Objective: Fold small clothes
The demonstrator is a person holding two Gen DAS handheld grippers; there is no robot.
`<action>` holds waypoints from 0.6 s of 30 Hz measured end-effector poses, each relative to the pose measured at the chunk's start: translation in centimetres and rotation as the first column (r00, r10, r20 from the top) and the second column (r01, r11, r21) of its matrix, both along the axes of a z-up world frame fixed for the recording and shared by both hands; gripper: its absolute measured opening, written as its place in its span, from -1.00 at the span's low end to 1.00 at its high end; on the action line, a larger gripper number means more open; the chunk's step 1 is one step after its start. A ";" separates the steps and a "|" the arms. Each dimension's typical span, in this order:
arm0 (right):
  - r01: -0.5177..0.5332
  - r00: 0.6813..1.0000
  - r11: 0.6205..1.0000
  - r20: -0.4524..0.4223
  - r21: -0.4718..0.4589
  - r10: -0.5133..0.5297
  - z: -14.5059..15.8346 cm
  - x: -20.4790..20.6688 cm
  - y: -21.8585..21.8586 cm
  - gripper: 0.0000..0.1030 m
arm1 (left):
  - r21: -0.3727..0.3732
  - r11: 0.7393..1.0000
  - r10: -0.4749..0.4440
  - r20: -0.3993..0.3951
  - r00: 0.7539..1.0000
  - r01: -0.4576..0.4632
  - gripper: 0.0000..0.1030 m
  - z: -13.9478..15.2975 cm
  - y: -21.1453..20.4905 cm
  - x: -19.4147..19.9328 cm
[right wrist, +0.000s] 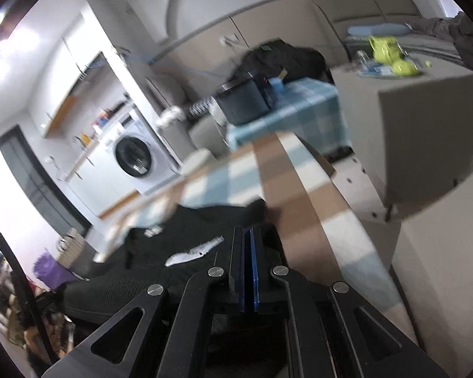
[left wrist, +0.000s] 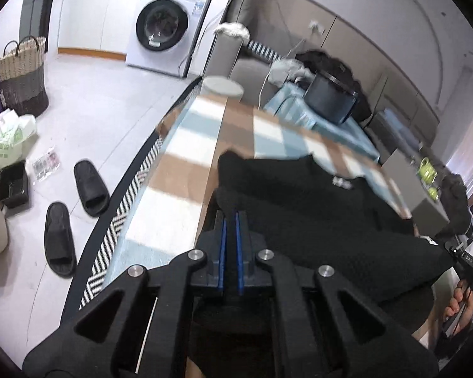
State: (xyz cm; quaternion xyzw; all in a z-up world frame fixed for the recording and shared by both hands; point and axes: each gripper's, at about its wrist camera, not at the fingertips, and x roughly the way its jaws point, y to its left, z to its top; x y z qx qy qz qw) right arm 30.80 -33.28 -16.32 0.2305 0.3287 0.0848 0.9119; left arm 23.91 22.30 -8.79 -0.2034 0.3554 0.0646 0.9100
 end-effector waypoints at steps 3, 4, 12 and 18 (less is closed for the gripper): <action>0.003 0.995 1.000 -0.100 0.002 -0.003 -2.0 0.7 -0.4 -0.92 | -0.034 0.999 0.009 -0.043 0.999 -0.011 -0.93 -1.7 0.3 0.0; 0.002 0.992 1.000 -0.126 0.013 0.000 -2.5 0.7 -0.7 -0.86 | -0.036 0.999 0.018 -0.049 0.999 -0.020 -0.92 -2.1 0.4 -0.4; -0.022 0.988 0.979 -0.146 0.201 0.052 -3.1 -4.2 -2.5 -0.08 | -0.046 0.996 0.069 -0.038 0.997 -0.071 0.00 -1.6 0.5 -5.3; -0.073 0.982 0.938 -0.139 0.338 0.127 -3.9 -7.1 -0.4 -0.08 | -0.088 0.994 0.062 -0.024 0.998 -0.064 0.02 -1.0 -1.1 -8.3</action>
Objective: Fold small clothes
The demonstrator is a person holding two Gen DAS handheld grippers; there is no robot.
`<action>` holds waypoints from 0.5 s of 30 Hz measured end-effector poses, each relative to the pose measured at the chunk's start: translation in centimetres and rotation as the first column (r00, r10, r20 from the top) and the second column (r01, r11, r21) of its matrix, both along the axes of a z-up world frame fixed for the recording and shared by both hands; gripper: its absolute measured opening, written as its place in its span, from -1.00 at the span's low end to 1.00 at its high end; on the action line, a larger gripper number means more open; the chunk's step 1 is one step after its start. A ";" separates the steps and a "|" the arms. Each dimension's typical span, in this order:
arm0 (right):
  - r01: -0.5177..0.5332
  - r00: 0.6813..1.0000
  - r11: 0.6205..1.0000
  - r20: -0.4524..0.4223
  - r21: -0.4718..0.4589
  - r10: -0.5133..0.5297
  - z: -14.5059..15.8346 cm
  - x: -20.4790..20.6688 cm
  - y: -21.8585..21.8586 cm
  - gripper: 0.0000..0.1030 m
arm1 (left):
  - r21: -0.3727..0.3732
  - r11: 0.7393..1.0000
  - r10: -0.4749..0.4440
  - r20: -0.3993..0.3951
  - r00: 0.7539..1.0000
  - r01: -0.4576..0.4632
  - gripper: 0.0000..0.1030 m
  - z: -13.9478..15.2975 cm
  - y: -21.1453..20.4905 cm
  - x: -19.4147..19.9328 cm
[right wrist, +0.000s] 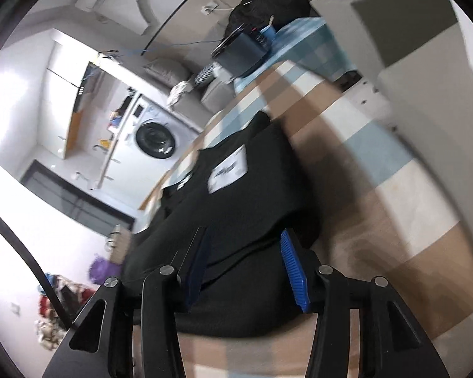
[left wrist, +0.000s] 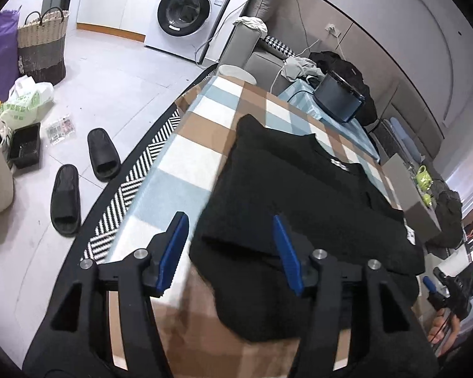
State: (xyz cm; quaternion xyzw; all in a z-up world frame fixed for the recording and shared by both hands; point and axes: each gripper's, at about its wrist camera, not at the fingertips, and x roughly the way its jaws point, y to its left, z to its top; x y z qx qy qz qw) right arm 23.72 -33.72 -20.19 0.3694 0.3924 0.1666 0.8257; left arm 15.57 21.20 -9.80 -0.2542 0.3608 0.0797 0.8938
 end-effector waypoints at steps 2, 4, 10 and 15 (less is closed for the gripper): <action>-0.022 1.000 0.999 -0.011 0.024 0.022 -0.3 -0.1 0.8 -0.08 | -0.010 1.000 -0.020 -0.001 1.000 0.020 0.05 0.0 -0.8 -0.4; -0.026 0.998 0.999 -0.048 0.025 0.027 -1.0 0.6 1.6 -0.08 | -0.019 0.999 -0.037 -0.005 0.999 0.037 0.05 -0.2 -1.6 -0.7; 0.048 0.992 0.996 -0.124 0.077 -0.038 -2.9 1.9 1.5 -0.08 | -0.061 0.995 -0.087 -0.035 0.996 0.084 0.06 -1.3 -3.7 -0.6; 0.070 0.993 0.991 -0.100 0.116 -0.058 -2.6 4.0 1.9 -0.09 | -0.070 0.992 -0.105 -0.060 0.993 0.100 0.06 -2.0 -4.3 -0.1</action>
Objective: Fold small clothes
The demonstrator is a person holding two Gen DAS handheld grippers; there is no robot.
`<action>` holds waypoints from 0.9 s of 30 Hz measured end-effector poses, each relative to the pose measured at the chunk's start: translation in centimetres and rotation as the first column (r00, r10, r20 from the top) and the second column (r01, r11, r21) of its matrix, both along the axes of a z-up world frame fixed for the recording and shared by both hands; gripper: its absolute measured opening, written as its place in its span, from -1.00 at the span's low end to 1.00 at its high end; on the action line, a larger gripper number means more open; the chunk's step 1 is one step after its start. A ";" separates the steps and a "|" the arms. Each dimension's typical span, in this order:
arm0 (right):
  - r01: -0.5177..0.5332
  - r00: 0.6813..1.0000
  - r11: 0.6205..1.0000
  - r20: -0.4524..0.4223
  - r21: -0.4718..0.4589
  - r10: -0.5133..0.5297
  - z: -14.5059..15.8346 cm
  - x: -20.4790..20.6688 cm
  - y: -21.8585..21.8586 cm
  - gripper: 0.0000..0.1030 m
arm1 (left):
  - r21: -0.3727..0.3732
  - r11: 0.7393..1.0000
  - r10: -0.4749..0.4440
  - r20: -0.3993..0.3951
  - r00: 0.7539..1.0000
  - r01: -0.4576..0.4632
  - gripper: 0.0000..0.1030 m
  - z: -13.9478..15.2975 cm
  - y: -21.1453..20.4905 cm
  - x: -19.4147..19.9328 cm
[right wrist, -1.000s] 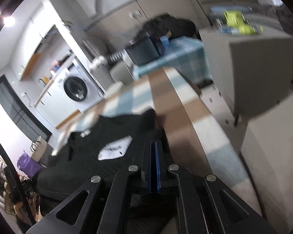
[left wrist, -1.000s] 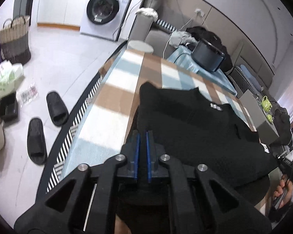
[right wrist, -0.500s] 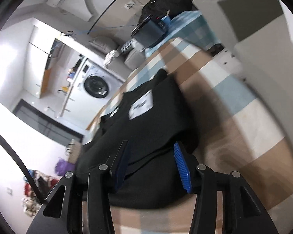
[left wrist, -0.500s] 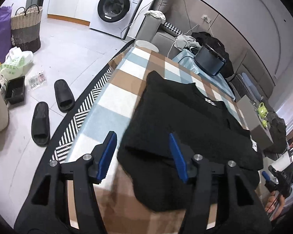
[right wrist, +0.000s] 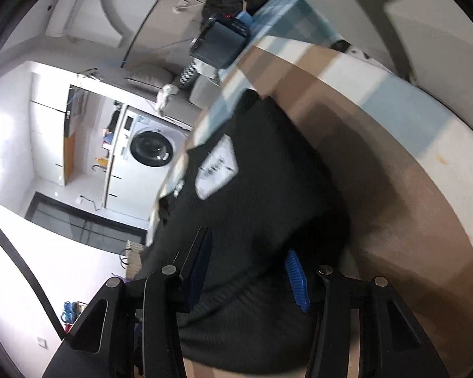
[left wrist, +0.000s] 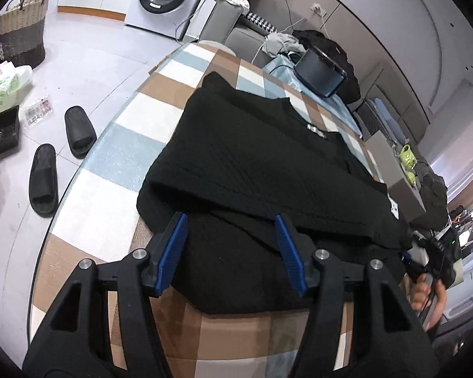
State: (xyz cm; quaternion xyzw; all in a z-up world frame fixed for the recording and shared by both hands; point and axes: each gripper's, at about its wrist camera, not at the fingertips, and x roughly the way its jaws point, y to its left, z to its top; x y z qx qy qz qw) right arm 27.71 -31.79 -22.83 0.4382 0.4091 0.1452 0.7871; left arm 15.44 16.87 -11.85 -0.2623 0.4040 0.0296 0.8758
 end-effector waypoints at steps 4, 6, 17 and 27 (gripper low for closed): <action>-0.016 0.995 1.000 0.100 -0.017 0.017 2.2 0.7 0.8 -0.09 | -0.026 1.000 -0.014 -0.012 1.000 0.014 0.07 -0.5 0.0 0.5; -0.026 0.994 0.999 0.102 -0.039 0.030 2.4 0.8 1.3 -0.09 | -0.057 0.998 -0.029 -0.030 0.999 0.027 0.12 -1.0 0.1 0.9; -0.022 0.998 0.999 0.059 -0.040 0.025 0.9 0.0 0.8 -0.08 | -0.247 0.968 0.042 -0.030 0.999 -0.048 0.23 -3.5 3.0 4.9; 0.011 0.999 1.000 0.042 0.015 -0.012 0.6 1.2 -0.1 -0.43 | -0.243 0.965 0.118 0.067 0.991 -0.099 -0.94 -1.4 4.4 7.3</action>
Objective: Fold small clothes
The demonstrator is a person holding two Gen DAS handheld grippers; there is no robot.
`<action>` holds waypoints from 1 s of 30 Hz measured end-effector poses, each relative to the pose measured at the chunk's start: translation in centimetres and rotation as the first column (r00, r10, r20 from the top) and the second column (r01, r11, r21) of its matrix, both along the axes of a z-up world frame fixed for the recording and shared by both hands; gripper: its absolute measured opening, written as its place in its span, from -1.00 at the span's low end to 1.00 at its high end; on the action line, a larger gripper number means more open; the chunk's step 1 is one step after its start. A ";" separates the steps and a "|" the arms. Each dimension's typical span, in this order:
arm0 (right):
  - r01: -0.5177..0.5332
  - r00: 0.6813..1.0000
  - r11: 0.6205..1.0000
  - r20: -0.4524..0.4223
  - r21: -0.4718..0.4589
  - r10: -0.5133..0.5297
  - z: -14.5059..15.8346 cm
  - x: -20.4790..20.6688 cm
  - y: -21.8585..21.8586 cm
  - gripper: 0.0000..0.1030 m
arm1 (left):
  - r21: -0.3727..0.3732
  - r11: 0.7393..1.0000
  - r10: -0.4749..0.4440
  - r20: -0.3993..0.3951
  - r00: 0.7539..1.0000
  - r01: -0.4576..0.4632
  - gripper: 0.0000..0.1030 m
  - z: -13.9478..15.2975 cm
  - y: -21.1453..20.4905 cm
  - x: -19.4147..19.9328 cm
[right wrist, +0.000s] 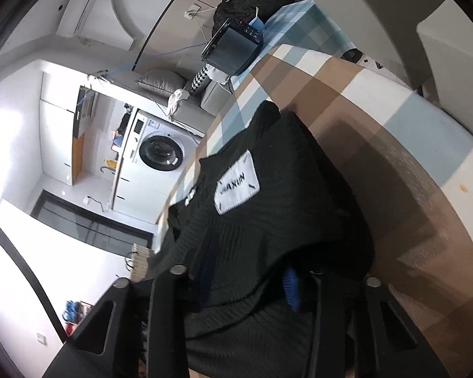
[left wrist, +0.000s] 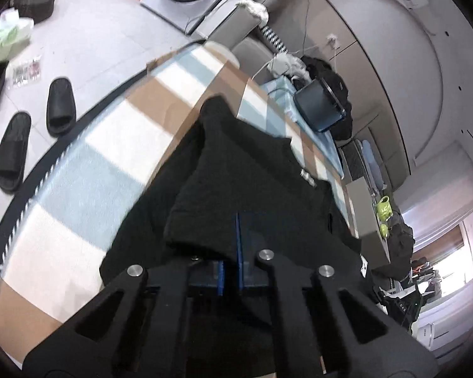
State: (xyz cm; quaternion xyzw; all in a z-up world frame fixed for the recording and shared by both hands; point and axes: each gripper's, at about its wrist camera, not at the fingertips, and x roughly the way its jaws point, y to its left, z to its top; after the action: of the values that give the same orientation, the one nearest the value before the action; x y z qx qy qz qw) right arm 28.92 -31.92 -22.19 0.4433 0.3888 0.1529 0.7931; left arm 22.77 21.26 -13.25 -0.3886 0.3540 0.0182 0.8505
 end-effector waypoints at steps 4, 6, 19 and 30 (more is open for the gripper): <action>0.025 0.999 1.000 0.020 0.015 -0.025 1.1 1.3 -0.4 -0.90 | 0.042 0.999 -0.010 0.058 0.998 0.007 -0.95 2.6 0.1 1.0; 0.026 0.999 0.999 0.040 0.031 -0.027 2.0 2.1 -0.6 -0.90 | 0.062 0.998 -0.017 0.091 0.996 0.012 -0.95 4.1 0.3 2.0; 0.012 0.998 0.999 0.064 -0.050 -0.009 6.4 14.5 0.8 -0.22 | 0.189 0.982 -0.035 0.099 0.994 0.016 -0.44 7.6 1.7 14.3; 0.017 0.997 0.968 0.074 -0.250 0.001 6.8 12.1 -0.1 -0.10 | 0.270 0.962 0.021 0.074 0.997 -0.040 0.20 6.7 3.5 11.2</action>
State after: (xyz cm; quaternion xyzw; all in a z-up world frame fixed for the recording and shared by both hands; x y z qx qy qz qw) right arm 40.99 -32.06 -15.44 0.3351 0.3739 0.1154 0.8571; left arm 34.00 24.80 -6.54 -0.2744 0.3121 0.0659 0.9072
